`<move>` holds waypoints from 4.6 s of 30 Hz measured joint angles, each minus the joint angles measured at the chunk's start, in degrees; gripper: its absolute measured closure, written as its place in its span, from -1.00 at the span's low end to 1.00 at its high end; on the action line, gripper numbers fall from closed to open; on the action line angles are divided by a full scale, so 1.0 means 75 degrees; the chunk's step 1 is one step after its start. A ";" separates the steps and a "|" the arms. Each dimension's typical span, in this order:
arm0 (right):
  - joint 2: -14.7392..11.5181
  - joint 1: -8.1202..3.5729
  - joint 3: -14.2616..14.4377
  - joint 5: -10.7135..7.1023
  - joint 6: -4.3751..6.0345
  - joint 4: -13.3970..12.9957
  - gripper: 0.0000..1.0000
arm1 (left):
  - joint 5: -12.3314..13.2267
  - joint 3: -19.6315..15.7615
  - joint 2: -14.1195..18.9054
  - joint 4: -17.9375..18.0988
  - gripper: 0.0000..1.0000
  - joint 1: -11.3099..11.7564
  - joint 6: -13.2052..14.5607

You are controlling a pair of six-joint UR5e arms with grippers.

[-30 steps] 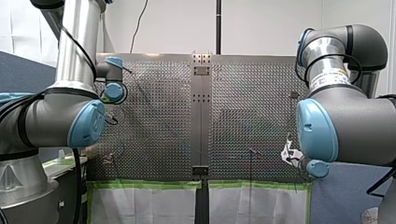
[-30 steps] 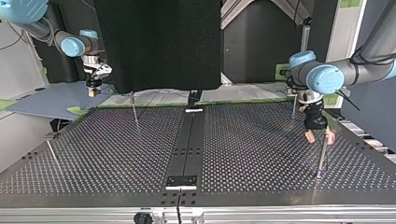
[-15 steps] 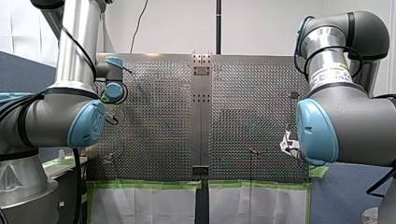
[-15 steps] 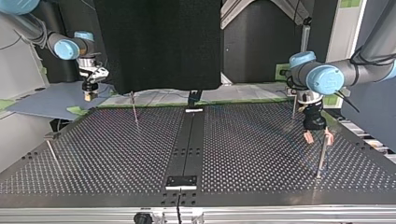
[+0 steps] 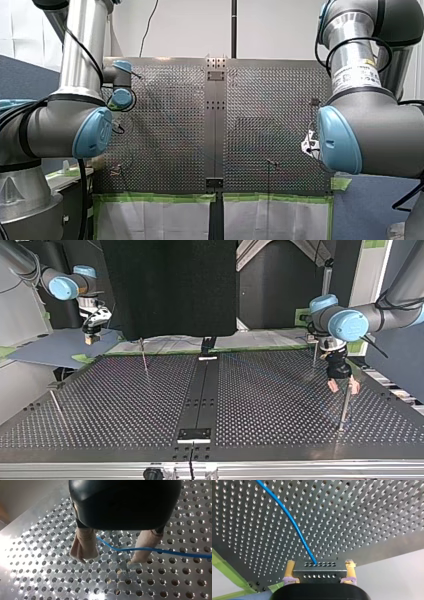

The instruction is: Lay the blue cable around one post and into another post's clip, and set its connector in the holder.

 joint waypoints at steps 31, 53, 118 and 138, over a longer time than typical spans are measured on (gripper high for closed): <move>-0.1914 0.0110 -0.0851 -0.0468 -0.1467 0.1898 0.97 | 0.0006 0.0002 -0.0001 -0.0004 -0.97 -0.0069 0.0163; -0.2857 -0.0060 -0.1031 -0.0534 -0.2280 0.2444 0.97 | 0.0017 0.0000 0.0007 -0.0016 -0.97 -0.0100 0.0180; -0.2079 -0.0586 -0.2587 -0.1949 -0.2234 0.4220 0.97 | 0.0040 0.0000 0.0009 -0.0016 -0.97 -0.0138 0.0316; -0.1638 -0.0615 -0.3038 -0.2246 -0.2503 0.4241 0.97 | 0.0027 0.0005 0.0006 -0.0016 -0.97 -0.0152 0.0389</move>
